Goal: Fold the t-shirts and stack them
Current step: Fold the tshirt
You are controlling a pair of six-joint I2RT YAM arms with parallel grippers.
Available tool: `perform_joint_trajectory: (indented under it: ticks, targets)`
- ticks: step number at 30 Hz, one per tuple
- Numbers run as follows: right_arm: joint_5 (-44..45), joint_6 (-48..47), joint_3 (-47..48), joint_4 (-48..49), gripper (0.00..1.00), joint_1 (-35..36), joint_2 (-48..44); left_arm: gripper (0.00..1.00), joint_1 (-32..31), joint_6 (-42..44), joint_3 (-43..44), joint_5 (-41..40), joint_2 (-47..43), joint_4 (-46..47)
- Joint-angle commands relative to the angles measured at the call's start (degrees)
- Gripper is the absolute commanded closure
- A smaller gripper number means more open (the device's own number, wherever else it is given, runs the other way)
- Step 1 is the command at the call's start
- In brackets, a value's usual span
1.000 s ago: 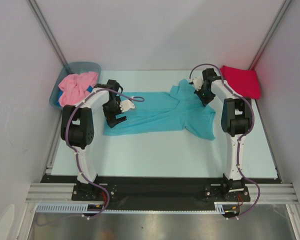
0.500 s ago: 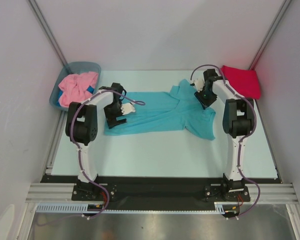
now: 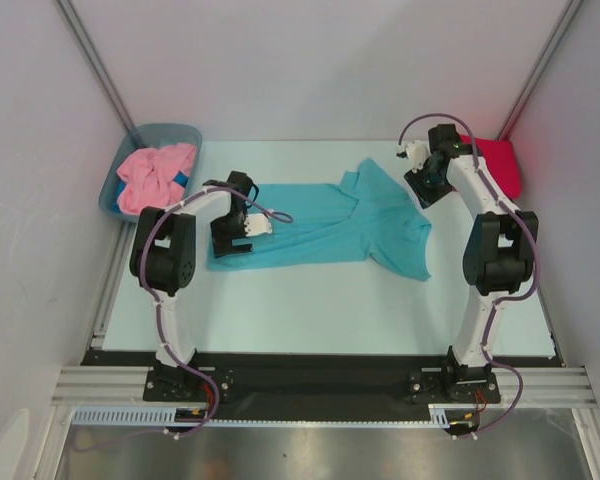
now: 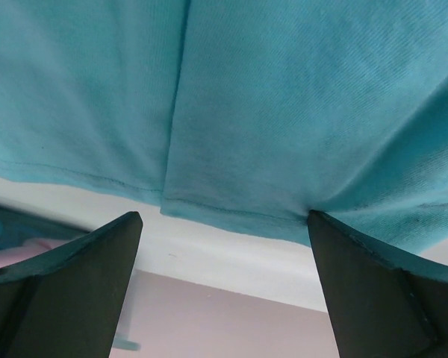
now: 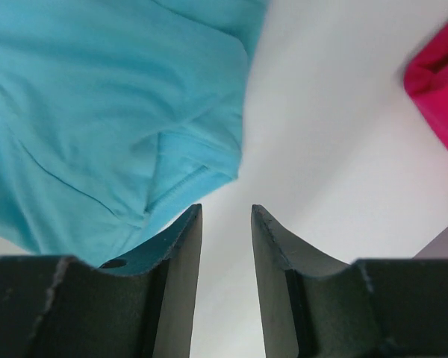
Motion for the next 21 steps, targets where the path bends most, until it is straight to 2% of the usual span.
perform_joint_trajectory:
  ticks: [1,14,21]
  targets:
    - [0.15,-0.43,-1.62,-1.73,0.62,-1.59,-2.68,0.0,1.73,4.01,-4.49,-5.06,1.42,2.92]
    - [-0.55,0.27,-2.68,-1.73,0.62,-1.77,-3.56,0.0,7.71,9.81,-5.9,-11.74,3.62,3.18]
    - [-1.78,-2.36,-6.63,-3.31,0.64,-1.42,-5.75,0.0,9.91,8.76,-0.64,-9.46,1.86,2.83]
